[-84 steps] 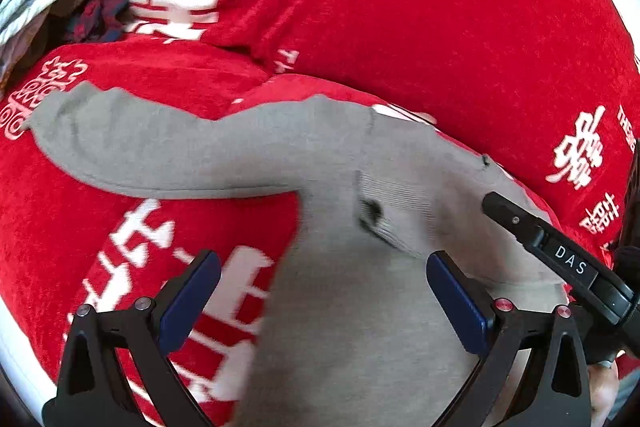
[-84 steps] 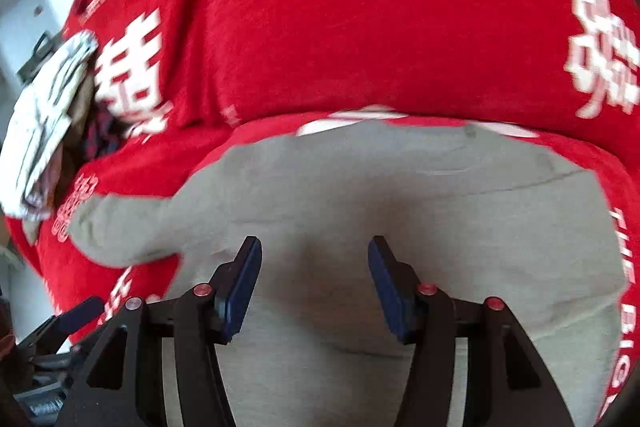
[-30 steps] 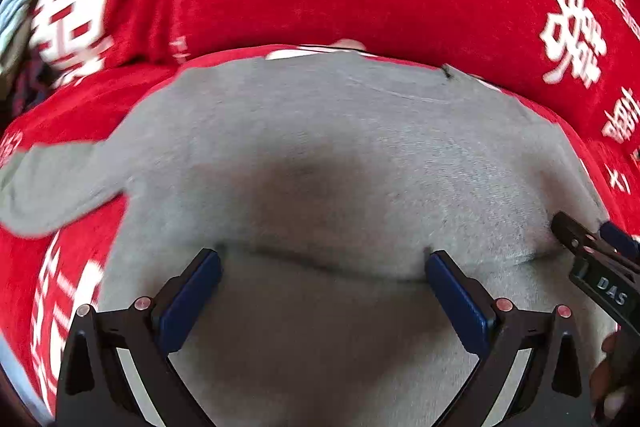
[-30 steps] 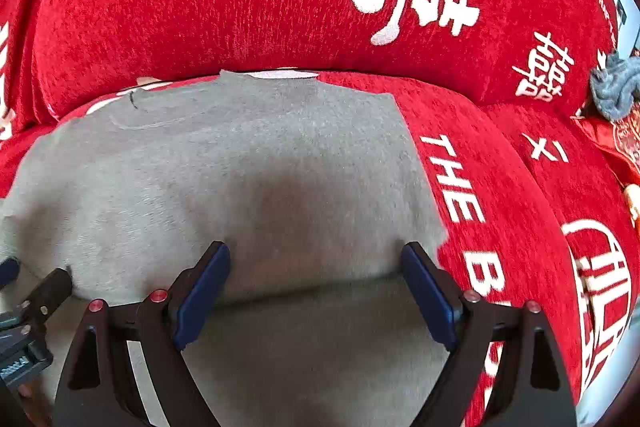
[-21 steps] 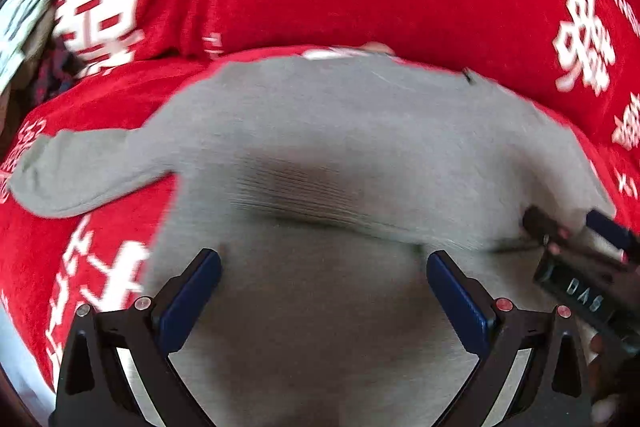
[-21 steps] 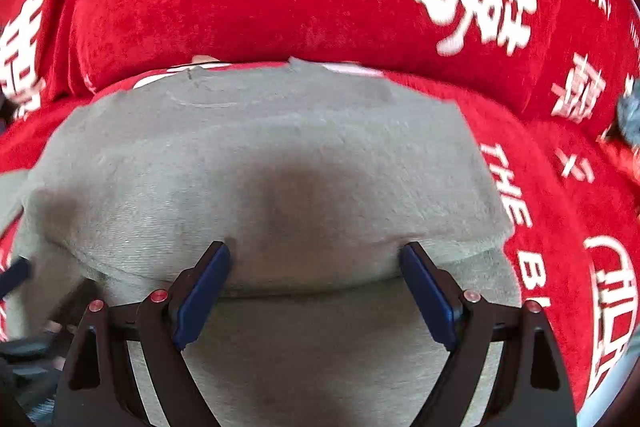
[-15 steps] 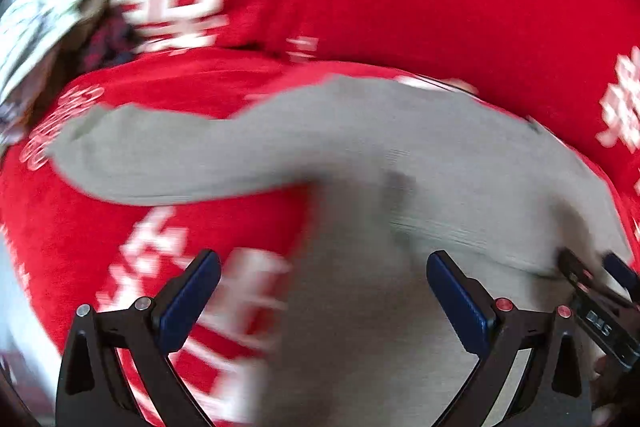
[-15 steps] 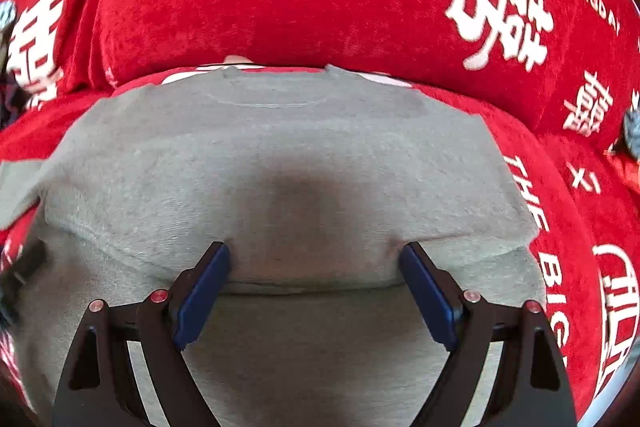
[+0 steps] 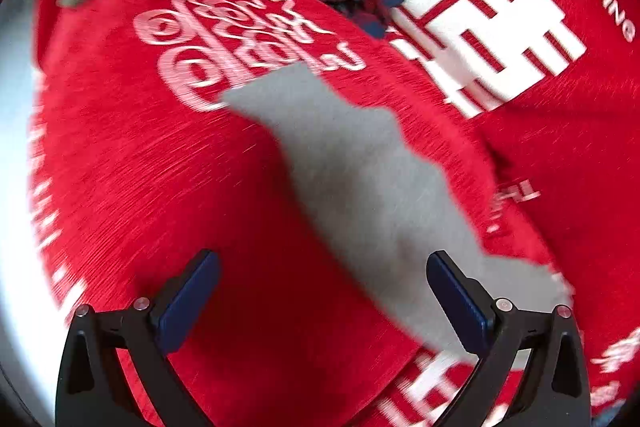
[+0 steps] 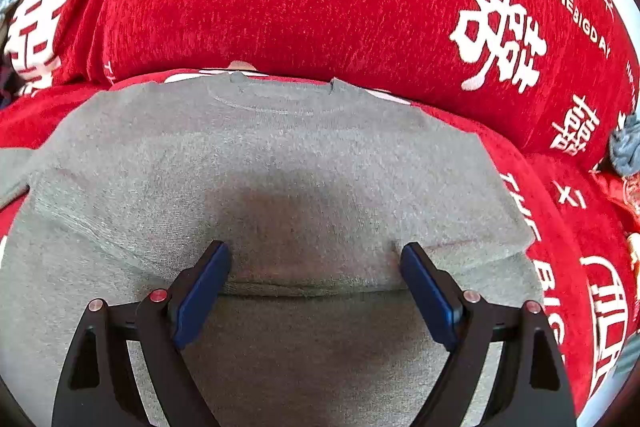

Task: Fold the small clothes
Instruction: 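Close the left gripper on the other sleeve cuff, then lift the sleeve with the left gripper and carry it across the sweater body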

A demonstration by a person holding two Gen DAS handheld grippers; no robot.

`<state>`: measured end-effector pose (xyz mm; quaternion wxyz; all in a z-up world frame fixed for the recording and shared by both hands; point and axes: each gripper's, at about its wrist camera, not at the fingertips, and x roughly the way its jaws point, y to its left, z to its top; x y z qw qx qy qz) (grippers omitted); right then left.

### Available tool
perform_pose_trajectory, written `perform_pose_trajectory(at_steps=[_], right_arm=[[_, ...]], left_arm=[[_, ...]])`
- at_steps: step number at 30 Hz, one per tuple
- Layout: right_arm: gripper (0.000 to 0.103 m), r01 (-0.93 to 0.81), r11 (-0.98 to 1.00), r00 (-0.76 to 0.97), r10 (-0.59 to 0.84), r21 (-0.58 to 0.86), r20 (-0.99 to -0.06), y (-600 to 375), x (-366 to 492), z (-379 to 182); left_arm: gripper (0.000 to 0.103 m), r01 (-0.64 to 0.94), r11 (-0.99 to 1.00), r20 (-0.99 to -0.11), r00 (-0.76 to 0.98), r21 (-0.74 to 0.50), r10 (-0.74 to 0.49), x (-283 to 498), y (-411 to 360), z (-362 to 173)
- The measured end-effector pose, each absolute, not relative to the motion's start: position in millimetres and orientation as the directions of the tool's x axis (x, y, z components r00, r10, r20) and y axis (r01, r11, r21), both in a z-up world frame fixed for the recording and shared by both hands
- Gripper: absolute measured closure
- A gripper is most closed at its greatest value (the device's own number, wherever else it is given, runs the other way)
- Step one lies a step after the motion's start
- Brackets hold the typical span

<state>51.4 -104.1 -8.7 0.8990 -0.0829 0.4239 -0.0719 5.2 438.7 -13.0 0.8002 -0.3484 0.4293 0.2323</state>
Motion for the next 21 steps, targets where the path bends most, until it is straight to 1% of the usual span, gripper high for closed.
perform_pose_trajectory(at_steps=[4,7,9,10,11,13,14,17,21], right_arm=[[0.013,0.057,0.966,0.634,-0.230,-0.252,-0.739,-98,51,-5],[0.013,0.046,0.976,0.633,-0.192,-0.212,-0.750,-92,54,2],[0.013,0.036,0.979,0.646,-0.175,-0.199,-0.743,-78,58,10],[0.013,0.023,0.979,0.656,-0.167,-0.202,-0.736,-69,61,15],[0.013,0.011,0.979,0.661,-0.159,-0.203,-0.733,-63,63,17],[0.013,-0.040,0.980,0.662,-0.122,-0.197,-0.739,-37,75,21],[0.013,-0.062,0.979,0.657,-0.107,-0.194,-0.746,-24,81,21],[0.013,-0.123,0.972,0.652,-0.072,-0.199,-0.755,16,99,17],[0.013,-0.182,0.957,0.619,-0.067,-0.226,-0.782,61,122,1]], left_arm=[[0.000,-0.638,0.661,-0.826,0.562,-0.395,0.049,34,456,-16],[0.001,-0.588,0.692,-0.803,0.596,-0.419,0.021,48,457,-16],[0.040,-0.584,0.693,-0.791,0.611,-0.423,0.032,50,464,-14],[0.076,-0.580,0.680,-0.789,0.614,-0.449,0.003,49,470,-18],[0.090,-0.572,0.659,-0.783,0.621,-0.489,-0.042,47,476,-25],[0.091,-0.554,0.623,-0.750,0.657,-0.552,-0.080,33,487,-29],[0.094,-0.552,0.619,-0.743,0.664,-0.559,-0.078,29,489,-29],[0.095,-0.553,0.636,-0.740,0.671,-0.538,-0.042,21,490,-23],[0.095,-0.548,0.646,-0.719,0.694,-0.532,-0.003,9,488,-13]])
